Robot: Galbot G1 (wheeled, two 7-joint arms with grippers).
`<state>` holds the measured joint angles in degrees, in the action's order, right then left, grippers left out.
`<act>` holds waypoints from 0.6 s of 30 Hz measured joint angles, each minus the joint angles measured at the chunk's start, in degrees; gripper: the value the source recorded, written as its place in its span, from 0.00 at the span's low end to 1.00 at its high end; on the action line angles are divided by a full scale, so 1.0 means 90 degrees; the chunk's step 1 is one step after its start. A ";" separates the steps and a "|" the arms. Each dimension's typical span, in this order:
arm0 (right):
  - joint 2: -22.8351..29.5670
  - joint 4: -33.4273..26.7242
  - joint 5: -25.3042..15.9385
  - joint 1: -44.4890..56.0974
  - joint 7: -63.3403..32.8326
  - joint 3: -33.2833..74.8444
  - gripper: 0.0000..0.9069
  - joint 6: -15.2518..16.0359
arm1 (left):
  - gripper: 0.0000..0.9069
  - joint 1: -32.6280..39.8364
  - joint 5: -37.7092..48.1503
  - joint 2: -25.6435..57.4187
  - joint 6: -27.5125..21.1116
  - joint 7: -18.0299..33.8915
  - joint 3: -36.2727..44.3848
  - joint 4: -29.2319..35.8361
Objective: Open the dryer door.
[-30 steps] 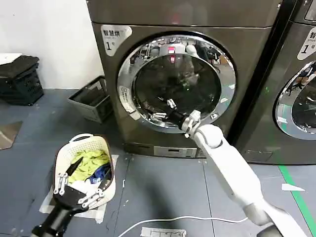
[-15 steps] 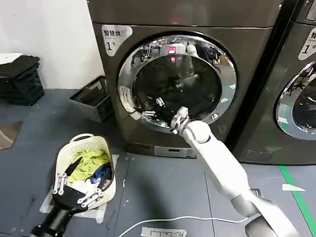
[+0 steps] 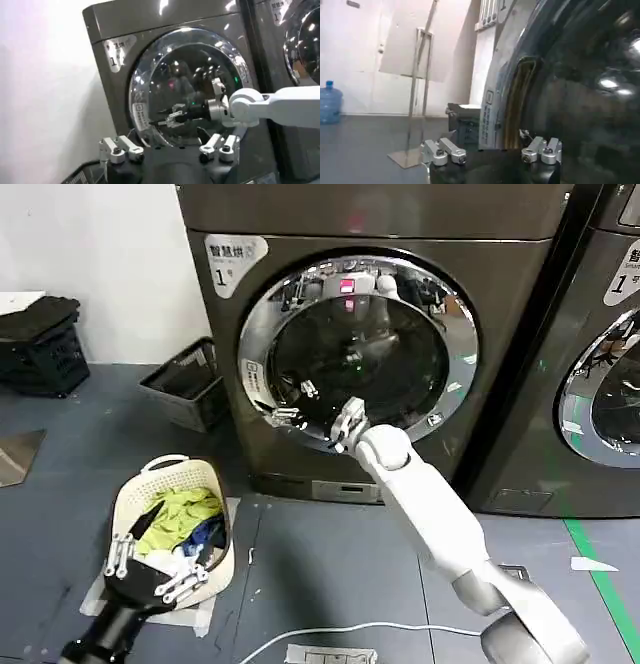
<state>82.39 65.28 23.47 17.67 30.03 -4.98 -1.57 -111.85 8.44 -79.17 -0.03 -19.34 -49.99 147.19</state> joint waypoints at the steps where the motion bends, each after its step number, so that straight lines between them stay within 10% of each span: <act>1: 0.0011 -0.0007 0.0000 -0.0009 0.0004 -0.0007 1.00 -0.0001 | 1.00 0.0002 0.0003 0.0000 0.0000 0.0000 -0.0002 0.0000; 18: 0.0216 -0.0248 0.0002 -0.0252 0.0304 -0.0154 1.00 -0.0047 | 1.00 0.0009 0.0025 -0.0007 0.0006 0.0001 -0.0020 0.0000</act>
<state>84.33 63.04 23.50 15.39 32.76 -6.37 -1.99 -111.77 8.67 -79.23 0.02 -19.34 -50.17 147.19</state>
